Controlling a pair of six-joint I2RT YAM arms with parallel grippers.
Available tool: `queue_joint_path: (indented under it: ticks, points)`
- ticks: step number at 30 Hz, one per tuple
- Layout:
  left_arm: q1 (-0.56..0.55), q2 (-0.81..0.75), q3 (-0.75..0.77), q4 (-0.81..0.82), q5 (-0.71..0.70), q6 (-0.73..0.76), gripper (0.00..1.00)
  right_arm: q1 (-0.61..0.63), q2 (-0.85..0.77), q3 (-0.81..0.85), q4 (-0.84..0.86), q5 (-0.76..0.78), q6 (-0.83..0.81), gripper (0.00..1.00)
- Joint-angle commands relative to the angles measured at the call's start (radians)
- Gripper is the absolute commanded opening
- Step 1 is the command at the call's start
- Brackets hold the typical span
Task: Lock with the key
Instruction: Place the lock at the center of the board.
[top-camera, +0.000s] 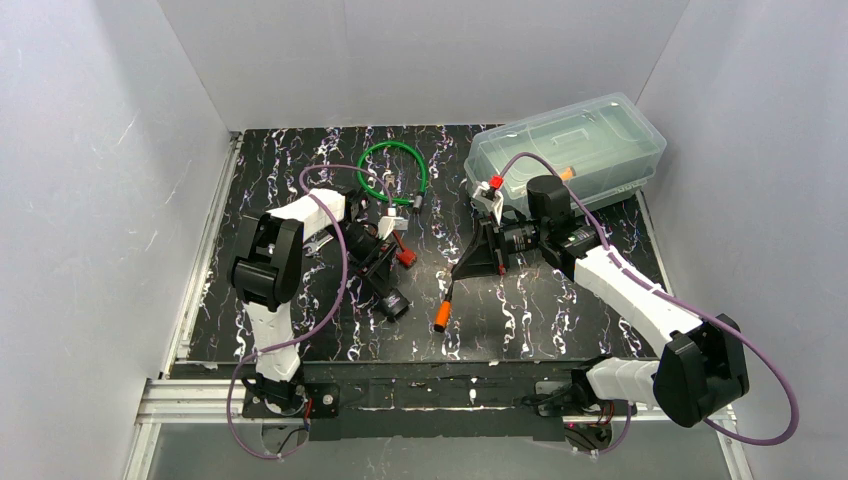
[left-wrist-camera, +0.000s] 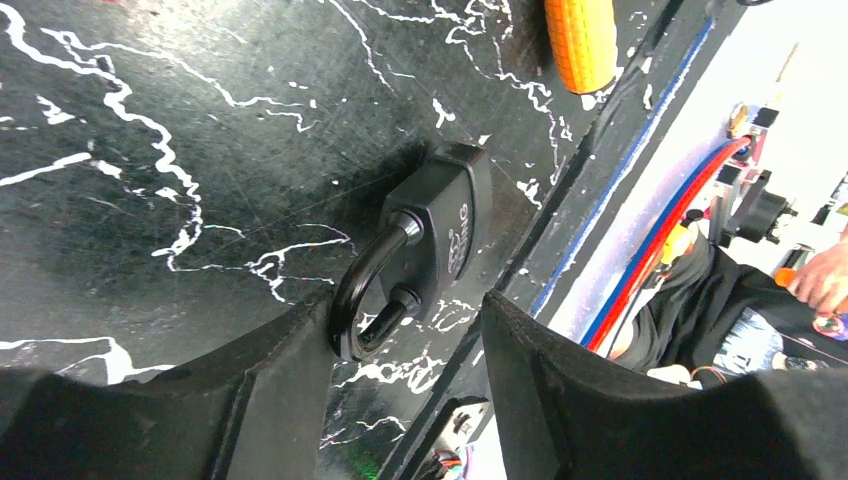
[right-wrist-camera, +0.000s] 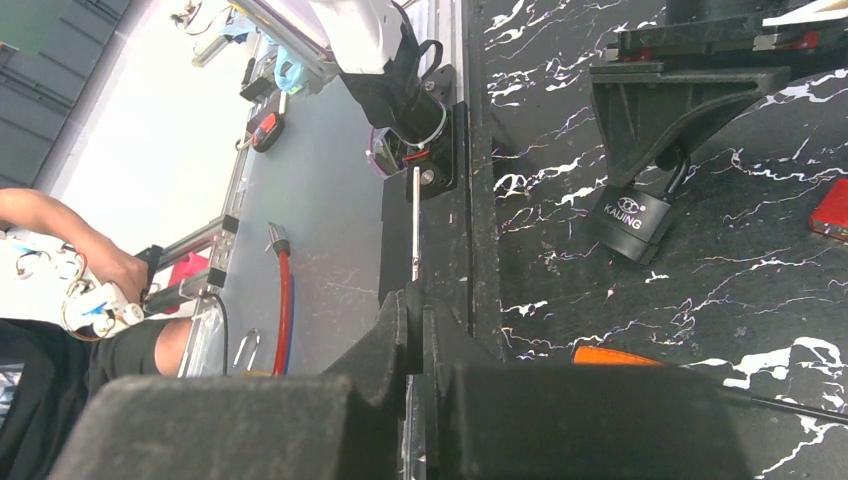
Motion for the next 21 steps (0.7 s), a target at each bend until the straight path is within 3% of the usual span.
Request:
queue_joint_path:
  ticks: [1,13,21]
  points:
    - [-0.004,-0.015,0.025,0.027,-0.044,-0.032,0.52,-0.004,-0.024,-0.002,0.011,-0.004,-0.009,0.01]
    - [-0.002,-0.093,0.012,0.052,-0.130,-0.065,0.74,-0.004,-0.026,0.004,0.014,0.022,0.000,0.01]
    - [0.095,-0.241,0.042,0.000,0.005,-0.068,0.75,-0.002,0.010,0.022,0.033,0.051,0.004,0.01]
